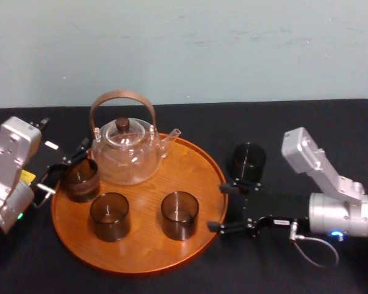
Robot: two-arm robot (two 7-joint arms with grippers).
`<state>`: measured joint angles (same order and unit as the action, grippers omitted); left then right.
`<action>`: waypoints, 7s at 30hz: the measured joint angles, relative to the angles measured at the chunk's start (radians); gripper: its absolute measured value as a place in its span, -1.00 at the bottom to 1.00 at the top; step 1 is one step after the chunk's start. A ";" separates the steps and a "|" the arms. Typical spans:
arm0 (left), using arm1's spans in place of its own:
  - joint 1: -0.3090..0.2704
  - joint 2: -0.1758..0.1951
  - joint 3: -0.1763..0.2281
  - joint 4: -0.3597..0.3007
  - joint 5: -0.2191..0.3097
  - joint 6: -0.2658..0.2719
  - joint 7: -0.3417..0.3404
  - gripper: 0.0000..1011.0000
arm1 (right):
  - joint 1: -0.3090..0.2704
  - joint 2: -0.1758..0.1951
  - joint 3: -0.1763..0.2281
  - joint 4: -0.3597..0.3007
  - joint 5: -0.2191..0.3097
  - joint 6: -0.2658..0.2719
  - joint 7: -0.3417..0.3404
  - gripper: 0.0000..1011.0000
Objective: Pick up the glass from the table and place it on the tray.
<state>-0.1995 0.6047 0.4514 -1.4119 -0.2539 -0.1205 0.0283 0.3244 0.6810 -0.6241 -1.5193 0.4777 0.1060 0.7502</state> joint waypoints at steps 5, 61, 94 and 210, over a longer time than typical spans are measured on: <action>0.000 0.000 0.000 0.000 0.000 0.000 0.000 0.98 | -0.045 0.048 0.037 -0.043 0.026 -0.009 -0.018 0.98; 0.000 0.000 0.000 0.000 0.000 0.000 0.000 0.98 | -0.027 -0.085 0.204 0.143 -0.002 0.184 -0.293 0.98; 0.000 0.000 0.000 0.000 0.000 0.000 0.000 0.98 | 0.086 -0.184 0.156 0.273 -0.129 0.181 -0.247 0.98; 0.000 0.000 0.000 0.000 0.000 0.000 0.000 0.98 | 0.255 -0.217 -0.001 0.275 -0.109 0.110 -0.070 0.78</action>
<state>-0.1995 0.6046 0.4514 -1.4120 -0.2539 -0.1205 0.0283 0.5790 0.4643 -0.6249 -1.2445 0.3690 0.2162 0.6799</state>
